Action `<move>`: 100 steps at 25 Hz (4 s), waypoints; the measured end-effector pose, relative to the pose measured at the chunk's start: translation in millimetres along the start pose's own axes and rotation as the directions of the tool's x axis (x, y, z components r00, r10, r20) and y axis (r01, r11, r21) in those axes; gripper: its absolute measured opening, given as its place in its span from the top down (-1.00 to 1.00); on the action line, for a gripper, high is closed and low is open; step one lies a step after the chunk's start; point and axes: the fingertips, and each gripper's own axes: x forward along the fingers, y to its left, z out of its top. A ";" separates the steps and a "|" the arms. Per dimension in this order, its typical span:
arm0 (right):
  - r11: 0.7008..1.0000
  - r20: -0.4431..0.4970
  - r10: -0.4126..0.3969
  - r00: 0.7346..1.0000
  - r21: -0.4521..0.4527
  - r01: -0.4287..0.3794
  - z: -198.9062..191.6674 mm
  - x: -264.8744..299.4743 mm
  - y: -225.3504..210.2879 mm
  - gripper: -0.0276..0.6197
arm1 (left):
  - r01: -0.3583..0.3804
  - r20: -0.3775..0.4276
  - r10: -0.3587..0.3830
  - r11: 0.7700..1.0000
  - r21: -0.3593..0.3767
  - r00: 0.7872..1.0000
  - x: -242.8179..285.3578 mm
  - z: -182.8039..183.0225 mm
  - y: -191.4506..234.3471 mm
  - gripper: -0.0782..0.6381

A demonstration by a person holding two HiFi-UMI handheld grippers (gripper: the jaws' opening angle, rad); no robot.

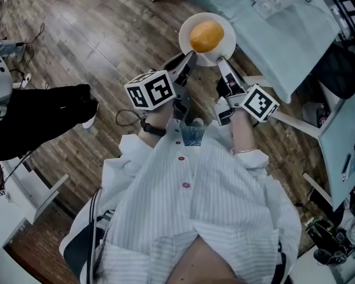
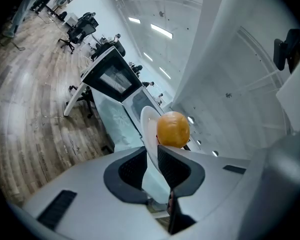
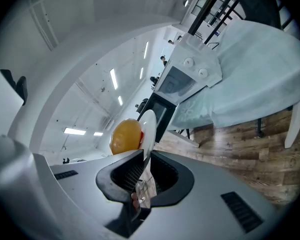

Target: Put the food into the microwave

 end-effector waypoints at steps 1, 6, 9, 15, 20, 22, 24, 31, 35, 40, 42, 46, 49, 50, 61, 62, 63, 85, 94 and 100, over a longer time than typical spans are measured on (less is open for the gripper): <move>1.000 0.004 -0.005 1.000 0.000 0.005 2.1 5.1 -0.7 0.73 | 0.004 -0.002 -0.004 1.000 0.005 1.000 2.7 5.0 2.0 0.60; 1.000 0.029 -0.021 0.999 0.008 0.020 9.6 22.6 0.6 0.73 | 0.017 -0.023 -0.017 1.000 0.015 1.000 10.3 22.5 8.8 0.60; 0.999 0.039 -0.030 0.999 0.017 0.029 9.7 23.6 -1.6 0.73 | 0.026 -0.035 -0.025 1.000 0.015 0.999 12.0 22.8 10.5 0.60; 0.999 0.033 -0.036 0.999 0.026 0.035 11.9 45.3 -0.9 0.73 | 0.028 -0.046 -0.028 1.000 -0.012 0.999 19.7 37.5 25.1 0.60; 0.996 0.021 -0.068 0.997 0.054 0.067 26.4 68.8 -22.3 0.73 | 0.013 -0.063 -0.014 1.000 -0.025 0.998 46.6 51.0 41.3 0.60; 0.996 0.018 -0.072 0.997 0.061 0.070 31.1 88.8 -27.3 0.73 | 0.011 -0.066 -0.013 1.000 -0.028 0.998 56.7 64.7 54.1 0.60; 0.994 0.017 -0.085 0.996 0.076 0.084 35.0 104.8 -32.5 0.73 | 0.005 -0.067 -0.007 1.000 -0.027 0.998 64.6 77.3 65.4 0.60; 0.991 0.025 -0.104 0.994 0.092 0.101 80.1 154.0 -44.0 0.73 | 0.015 -0.069 -0.017 1.000 -0.019 0.997 112.4 126.5 75.1 0.60; 0.990 0.027 -0.102 0.994 0.101 0.099 109.0 179.4 -53.7 0.73 | 0.014 -0.075 -0.015 1.000 -0.015 0.997 143.6 150.6 80.1 0.60; 0.989 0.043 -0.112 0.993 0.099 0.108 147.4 199.6 -63.9 0.73 | 0.032 -0.082 -0.032 0.999 -0.007 0.996 182.9 177.0 75.1 0.60; 0.988 0.049 -0.117 0.992 0.104 0.111 162.3 206.5 -69.1 0.73 | 0.032 -0.093 -0.033 0.999 -0.009 0.995 198.6 184.1 74.7 0.60; 0.987 0.062 -0.126 0.990 0.110 0.119 187.8 218.1 -80.3 0.73 | 0.044 -0.102 -0.044 0.999 -0.004 0.994 227.4 197.4 71.2 0.60; 0.985 0.068 -0.133 0.989 0.117 0.125 201.7 224.1 -90.4 0.73 | 0.052 -0.109 -0.053 0.999 -0.005 0.993 246.6 202.8 71.1 0.60; 0.985 0.070 -0.136 0.988 0.119 0.128 205.5 224.9 -93.4 0.73 | 0.053 -0.114 -0.054 0.999 -0.005 0.992 251.7 203.1 71.2 0.60; 0.977 0.110 -0.173 0.979 0.143 0.157 228.1 221.0 -110.4 0.73 | 0.092 -0.164 -0.091 0.996 -0.004 0.982 283.4 200.6 63.2 0.60; 0.976 0.115 -0.178 0.977 0.147 0.161 229.7 220.5 -112.3 0.73 | 0.093 -0.170 -0.092 0.996 -0.003 0.981 286.4 200.1 63.1 0.60; 0.975 0.121 -0.183 0.976 0.152 0.165 230.9 219.7 -114.0 0.73 | 0.095 -0.177 -0.094 0.995 -0.001 0.980 289.1 199.6 62.7 0.60; 0.916 0.311 -0.364 0.878 0.290 0.277 260.4 213.3 -153.1 0.73 | 0.214 -0.448 -0.191 0.977 0.001 0.874 361.6 192.6 60.8 0.60; 0.900 0.322 -0.403 0.856 0.306 0.309 259.5 213.3 -162.6 0.73 | 0.221 -0.488 -0.193 0.975 0.000 0.851 371.3 187.2 66.9 0.60; 0.886 0.316 -0.434 0.844 0.317 0.337 257.5 213.9 -175.8 0.73 | 0.216 -0.509 -0.178 0.976 0.017 0.842 379.6 179.6 77.3 0.58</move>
